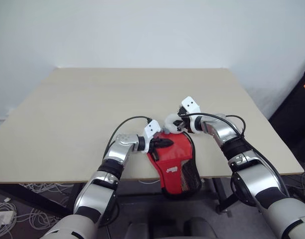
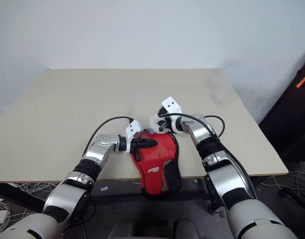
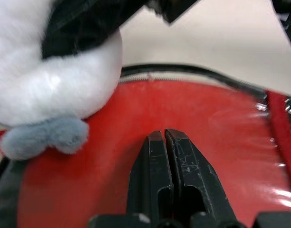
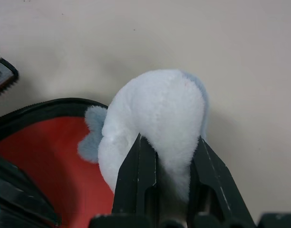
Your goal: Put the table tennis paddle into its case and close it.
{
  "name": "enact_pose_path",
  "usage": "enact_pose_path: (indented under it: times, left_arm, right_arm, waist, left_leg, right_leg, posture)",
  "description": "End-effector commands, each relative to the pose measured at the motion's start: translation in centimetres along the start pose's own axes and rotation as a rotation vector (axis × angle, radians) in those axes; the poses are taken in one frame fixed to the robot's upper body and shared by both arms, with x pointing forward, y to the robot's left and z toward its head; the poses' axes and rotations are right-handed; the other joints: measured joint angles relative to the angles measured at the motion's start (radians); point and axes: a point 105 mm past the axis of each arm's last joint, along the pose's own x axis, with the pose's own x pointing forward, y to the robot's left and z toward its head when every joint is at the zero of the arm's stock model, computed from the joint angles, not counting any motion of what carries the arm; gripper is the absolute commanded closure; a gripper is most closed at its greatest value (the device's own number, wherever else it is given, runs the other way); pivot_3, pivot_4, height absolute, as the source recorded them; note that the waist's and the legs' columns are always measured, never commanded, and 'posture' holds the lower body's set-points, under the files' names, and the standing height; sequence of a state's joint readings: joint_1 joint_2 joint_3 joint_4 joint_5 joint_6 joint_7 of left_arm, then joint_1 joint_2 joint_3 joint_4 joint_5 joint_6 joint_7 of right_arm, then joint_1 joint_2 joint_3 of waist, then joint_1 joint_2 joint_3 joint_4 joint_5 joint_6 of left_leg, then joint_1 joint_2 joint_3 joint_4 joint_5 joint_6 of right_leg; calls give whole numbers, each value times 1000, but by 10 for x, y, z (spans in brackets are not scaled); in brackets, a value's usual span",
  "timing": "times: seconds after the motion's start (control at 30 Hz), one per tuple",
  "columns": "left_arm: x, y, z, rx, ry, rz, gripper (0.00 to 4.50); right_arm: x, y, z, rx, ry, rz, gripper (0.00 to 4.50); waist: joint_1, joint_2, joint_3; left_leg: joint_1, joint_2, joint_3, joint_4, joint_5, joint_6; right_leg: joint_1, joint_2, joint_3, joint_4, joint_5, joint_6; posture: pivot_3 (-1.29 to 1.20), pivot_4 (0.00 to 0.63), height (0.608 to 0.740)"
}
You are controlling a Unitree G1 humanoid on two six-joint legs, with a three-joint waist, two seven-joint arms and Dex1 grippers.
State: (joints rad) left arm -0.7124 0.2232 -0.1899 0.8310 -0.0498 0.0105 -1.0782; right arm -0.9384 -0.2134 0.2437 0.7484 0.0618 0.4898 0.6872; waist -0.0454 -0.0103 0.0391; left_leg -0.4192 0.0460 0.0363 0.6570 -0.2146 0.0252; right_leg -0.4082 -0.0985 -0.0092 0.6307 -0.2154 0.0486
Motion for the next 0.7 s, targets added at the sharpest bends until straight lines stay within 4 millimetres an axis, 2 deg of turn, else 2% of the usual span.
enact_pose_path:
  times: [0.03, 0.37, 0.7]
  left_arm:
    - [2, -3, -2, 21, 39, -29, 4500]
    - [-6, -14, -13, 18, 76, -106, 4500]
    - [-20, -8, 10, 49, 29, -133, 4500]
  right_arm:
    - [-5, -6, 17, -33, -47, -27, 4257]
    - [-9, -11, 23, -21, -53, -31, 4257]
    - [-10, 7, 44, -52, -90, 45, 4257]
  waist:
    - [0, 0, 0]
    - [0, 0, 0]
    - [-1, 1, 0]
  left_leg:
    - [0, 0, 0, 0, 0, 0]
    - [0, 0, 0, 0, 0, 0]
    - [0, 0, 0, 0, 0, 0]
  right_leg:
    - [0, 0, 0, 0, 0, 0]
    - [0, 0, 0, 0, 0, 0]
    - [-1, 0, 0, 1, 0, 0]
  posture:
    - [0, 0, 740]
    - [0, 0, 740]
    - [0, 0, 740]
